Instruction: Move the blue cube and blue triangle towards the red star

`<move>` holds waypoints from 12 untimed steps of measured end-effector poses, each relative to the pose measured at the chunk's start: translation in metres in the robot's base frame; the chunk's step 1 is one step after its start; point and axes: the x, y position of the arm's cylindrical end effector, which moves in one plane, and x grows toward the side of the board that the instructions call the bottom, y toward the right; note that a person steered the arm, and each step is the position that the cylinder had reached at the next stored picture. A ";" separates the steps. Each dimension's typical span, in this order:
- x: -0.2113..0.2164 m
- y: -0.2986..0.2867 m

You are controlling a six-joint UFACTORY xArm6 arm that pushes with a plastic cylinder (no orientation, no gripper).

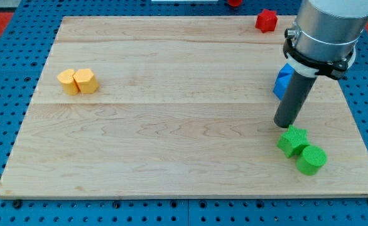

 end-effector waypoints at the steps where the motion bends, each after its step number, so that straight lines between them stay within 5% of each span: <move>1: -0.002 0.000; 7: -0.032 -0.008; 10: -0.007 -0.015; 12: -0.067 0.034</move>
